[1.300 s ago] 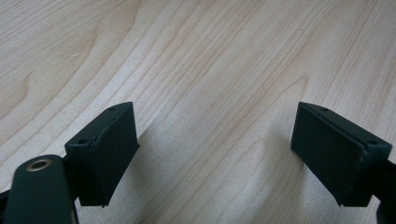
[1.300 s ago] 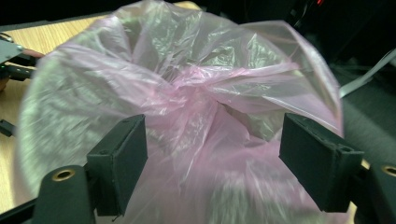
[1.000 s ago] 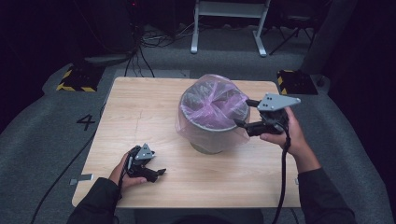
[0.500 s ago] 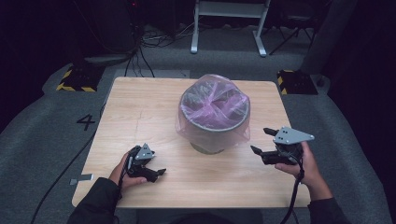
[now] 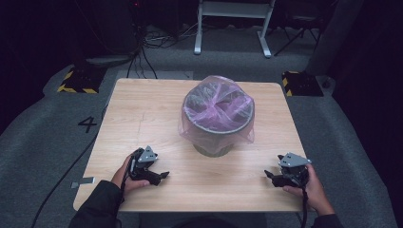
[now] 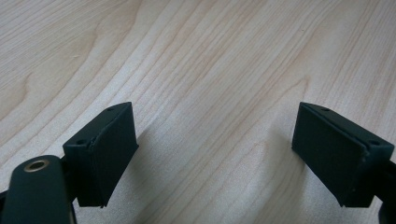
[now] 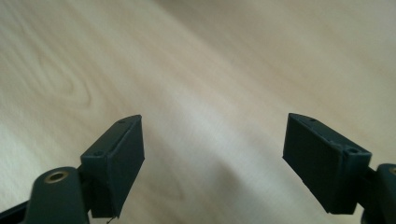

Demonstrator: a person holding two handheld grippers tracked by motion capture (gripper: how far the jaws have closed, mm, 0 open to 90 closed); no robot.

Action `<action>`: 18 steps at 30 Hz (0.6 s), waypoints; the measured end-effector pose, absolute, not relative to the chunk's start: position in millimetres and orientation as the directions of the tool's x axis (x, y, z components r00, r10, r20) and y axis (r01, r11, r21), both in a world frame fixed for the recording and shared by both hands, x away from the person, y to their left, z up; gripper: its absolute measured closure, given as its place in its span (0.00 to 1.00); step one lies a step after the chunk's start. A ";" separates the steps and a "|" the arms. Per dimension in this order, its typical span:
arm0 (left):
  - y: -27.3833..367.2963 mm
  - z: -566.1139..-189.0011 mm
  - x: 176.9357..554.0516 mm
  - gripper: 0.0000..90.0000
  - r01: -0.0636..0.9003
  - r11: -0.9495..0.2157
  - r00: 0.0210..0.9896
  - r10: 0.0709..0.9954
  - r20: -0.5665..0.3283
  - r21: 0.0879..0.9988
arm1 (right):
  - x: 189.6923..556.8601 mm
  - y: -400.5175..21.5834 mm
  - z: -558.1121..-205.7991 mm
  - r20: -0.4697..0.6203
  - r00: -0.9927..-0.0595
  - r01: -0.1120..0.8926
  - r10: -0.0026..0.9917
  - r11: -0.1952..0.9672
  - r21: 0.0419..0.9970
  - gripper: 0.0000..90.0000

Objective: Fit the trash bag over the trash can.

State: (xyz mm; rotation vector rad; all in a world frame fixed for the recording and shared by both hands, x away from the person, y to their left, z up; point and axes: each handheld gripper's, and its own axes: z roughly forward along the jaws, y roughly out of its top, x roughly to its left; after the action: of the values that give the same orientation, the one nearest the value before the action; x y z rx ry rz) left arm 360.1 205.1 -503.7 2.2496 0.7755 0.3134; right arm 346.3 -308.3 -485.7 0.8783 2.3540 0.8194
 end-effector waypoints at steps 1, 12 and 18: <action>205.0 -503.8 360.1 0.15 0.436 -0.555 0.790 0.613 -0.005 0.708 | 344.6 -311.4 -491.5 -0.222 -0.673 0.418 0.706 0.610 0.673 0.22; 205.0 -503.8 360.1 0.15 0.436 -0.555 0.790 0.613 -0.005 0.708 | 334.2 -339.1 -502.9 -0.018 -0.597 0.531 0.802 0.413 0.740 0.20; 205.0 -503.8 360.2 0.15 0.435 -0.556 0.791 0.612 -0.005 0.708 | 335.2 -339.7 -503.4 -0.004 -0.586 0.546 0.810 0.399 0.737 0.18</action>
State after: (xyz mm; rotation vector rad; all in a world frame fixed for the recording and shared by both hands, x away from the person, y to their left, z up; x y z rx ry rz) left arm 360.2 205.0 -503.8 2.2486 0.7717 0.3135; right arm 335.2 -339.7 -503.4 1.1717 2.2984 1.0078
